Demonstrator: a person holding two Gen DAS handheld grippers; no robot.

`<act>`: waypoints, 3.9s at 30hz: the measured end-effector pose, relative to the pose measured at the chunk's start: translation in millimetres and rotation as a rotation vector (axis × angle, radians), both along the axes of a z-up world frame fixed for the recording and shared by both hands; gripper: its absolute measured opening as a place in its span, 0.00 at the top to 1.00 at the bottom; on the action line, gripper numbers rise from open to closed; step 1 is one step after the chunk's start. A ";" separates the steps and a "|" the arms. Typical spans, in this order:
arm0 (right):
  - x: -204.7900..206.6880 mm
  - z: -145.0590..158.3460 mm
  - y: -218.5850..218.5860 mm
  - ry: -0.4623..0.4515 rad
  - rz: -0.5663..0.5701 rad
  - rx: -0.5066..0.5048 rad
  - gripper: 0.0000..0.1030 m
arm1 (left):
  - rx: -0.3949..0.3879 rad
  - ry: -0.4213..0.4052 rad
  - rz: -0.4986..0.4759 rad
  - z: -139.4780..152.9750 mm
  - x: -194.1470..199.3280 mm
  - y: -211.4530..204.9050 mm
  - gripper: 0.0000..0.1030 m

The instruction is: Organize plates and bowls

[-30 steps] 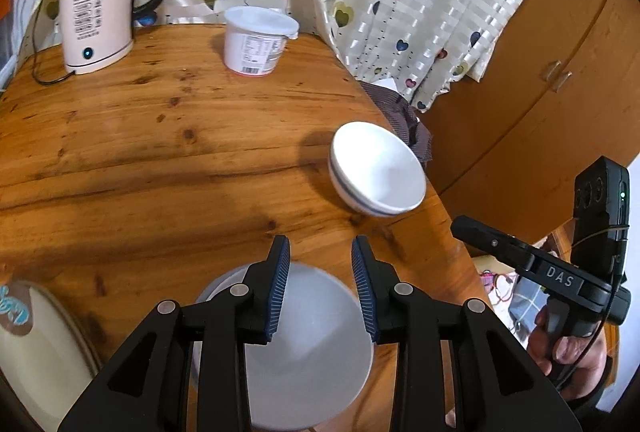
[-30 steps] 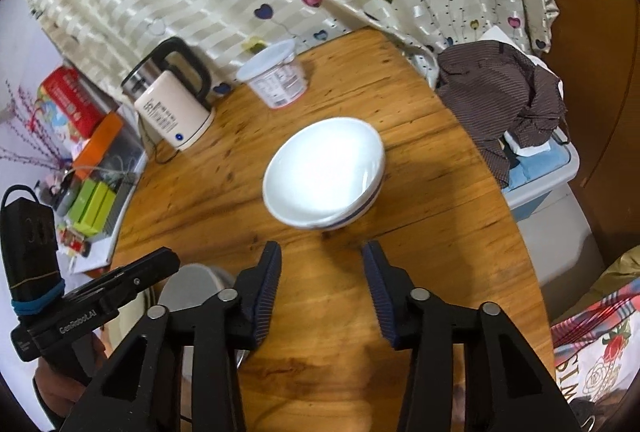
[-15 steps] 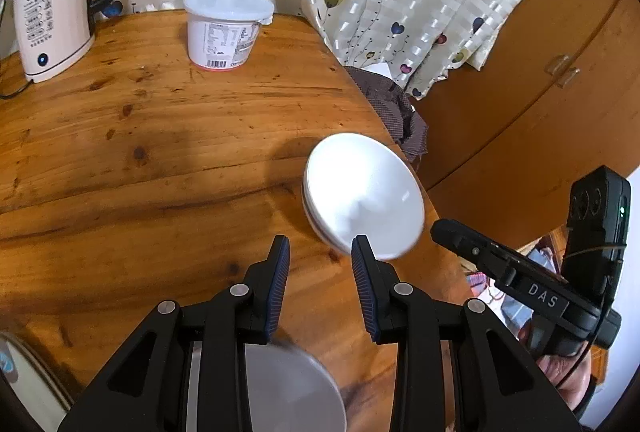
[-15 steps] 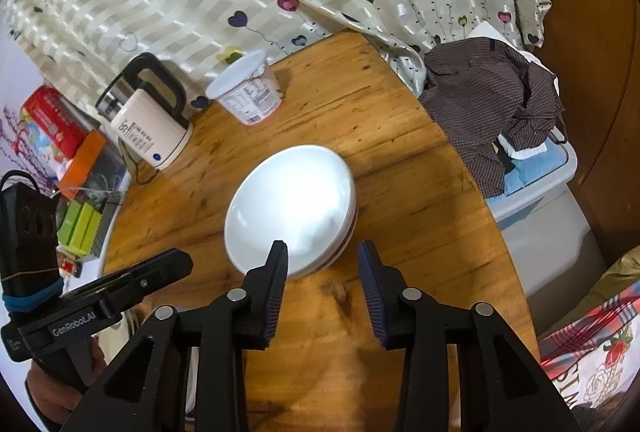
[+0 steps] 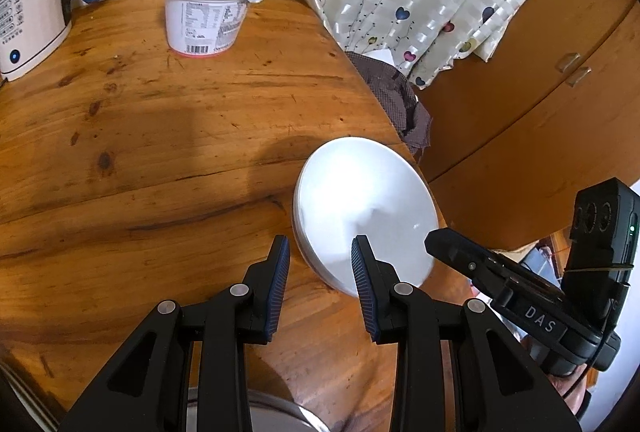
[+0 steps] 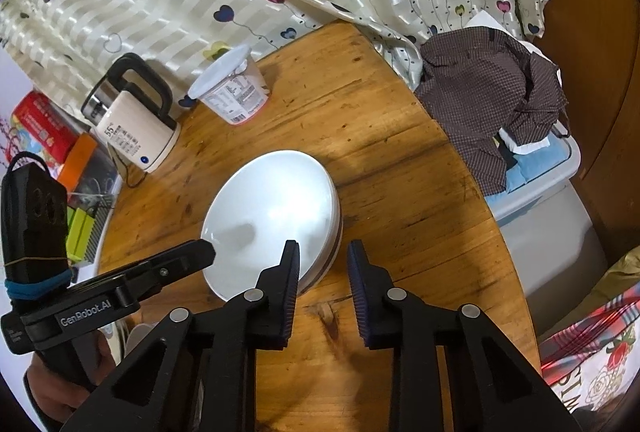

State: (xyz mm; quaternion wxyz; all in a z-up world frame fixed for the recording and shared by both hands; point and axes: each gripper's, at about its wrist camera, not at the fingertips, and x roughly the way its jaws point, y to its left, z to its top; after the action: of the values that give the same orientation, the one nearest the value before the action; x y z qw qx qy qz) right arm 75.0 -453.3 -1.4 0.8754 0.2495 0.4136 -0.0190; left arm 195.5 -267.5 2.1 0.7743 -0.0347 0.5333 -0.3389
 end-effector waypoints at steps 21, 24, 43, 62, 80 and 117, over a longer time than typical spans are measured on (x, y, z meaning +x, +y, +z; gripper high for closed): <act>9.9 -4.5 5.4 0.016 0.014 -0.027 0.81 | 0.023 -0.030 -0.031 -4.4 -0.2 -13.4 0.68; 9.2 -2.5 6.4 0.013 0.014 -0.030 0.81 | 0.022 -0.043 -0.031 -0.2 -3.2 -11.8 0.68; -18.2 38.1 37.8 -0.040 0.063 -0.052 0.81 | -0.006 -0.088 0.013 35.5 -31.1 23.0 0.68; -44.7 66.7 106.3 -0.087 0.170 -0.059 0.81 | -0.015 -0.128 0.114 59.5 -75.9 98.2 0.68; -59.2 44.3 143.4 -0.043 0.244 -0.029 0.81 | 0.017 -0.101 0.174 40.3 -106.2 140.3 0.68; -60.7 8.0 146.5 0.033 0.283 0.003 0.81 | 0.080 -0.080 0.181 12.6 -121.3 140.7 0.68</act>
State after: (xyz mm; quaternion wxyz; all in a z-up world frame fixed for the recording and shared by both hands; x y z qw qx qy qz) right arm 14.4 -306.8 6.6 0.8620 0.1896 0.4590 0.1013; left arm 74.1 -126.7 14.7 0.8232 -0.0381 0.5096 -0.2473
